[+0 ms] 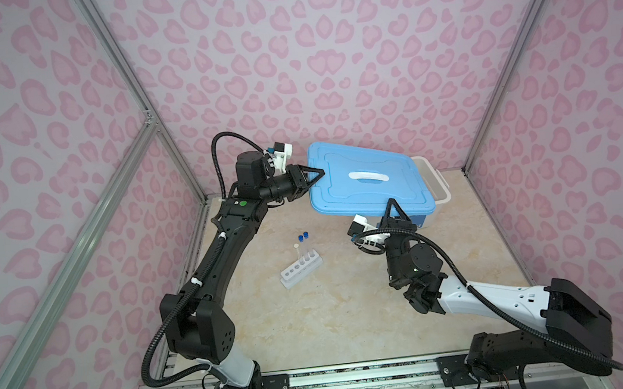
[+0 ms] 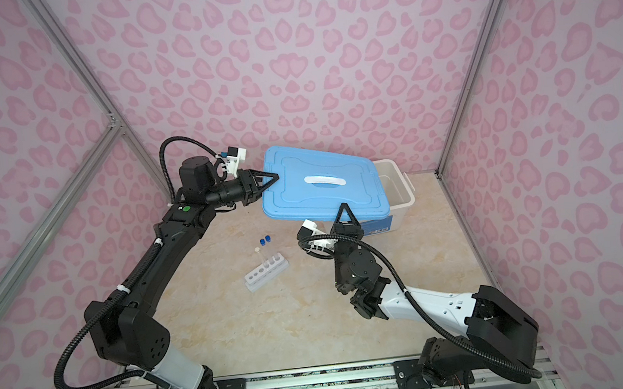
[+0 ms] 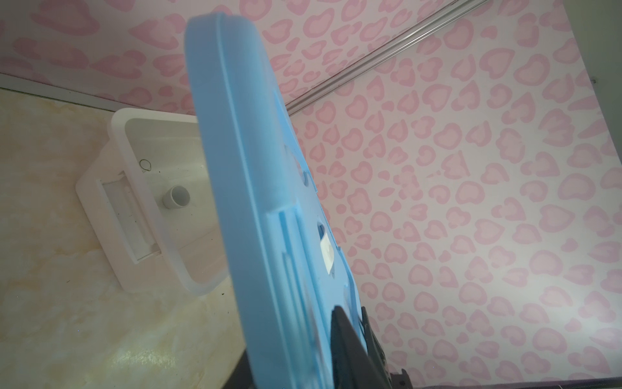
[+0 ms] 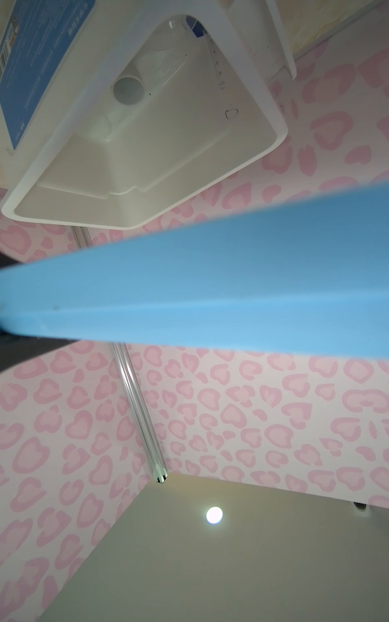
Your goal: Organize the chemistry lab equipment
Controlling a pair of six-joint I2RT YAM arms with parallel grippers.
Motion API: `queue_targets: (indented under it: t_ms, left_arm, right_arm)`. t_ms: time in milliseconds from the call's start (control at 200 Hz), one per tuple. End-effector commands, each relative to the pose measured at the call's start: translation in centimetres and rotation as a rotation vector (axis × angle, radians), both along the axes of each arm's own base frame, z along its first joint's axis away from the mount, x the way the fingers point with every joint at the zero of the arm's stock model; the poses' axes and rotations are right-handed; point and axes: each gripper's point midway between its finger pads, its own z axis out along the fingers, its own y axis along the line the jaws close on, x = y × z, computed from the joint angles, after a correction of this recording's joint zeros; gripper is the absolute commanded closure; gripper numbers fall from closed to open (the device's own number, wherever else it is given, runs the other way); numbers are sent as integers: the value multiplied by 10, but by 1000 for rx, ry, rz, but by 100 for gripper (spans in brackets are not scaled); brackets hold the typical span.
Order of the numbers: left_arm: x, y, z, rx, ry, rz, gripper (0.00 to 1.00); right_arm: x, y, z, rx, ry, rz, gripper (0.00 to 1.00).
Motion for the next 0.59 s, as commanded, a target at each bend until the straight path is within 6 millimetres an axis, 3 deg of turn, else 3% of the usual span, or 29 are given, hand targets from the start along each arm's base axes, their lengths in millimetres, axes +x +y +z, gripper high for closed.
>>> queue_targets:
  t_ms: [0,335,590]
  left_arm:
    - [-6,-3,18,-26,-87,-36,74]
    - [-3,-3,23,-76,-95,-24,85]
    - [7,-3,35,-123,-114,-5,89]
  right_arm:
    - [-2,10,5,-13,-37,48,85]
    - [0,10,-3,-15,-39,30,63]
    - [-1,-1,-24,4,-2,-25,50]
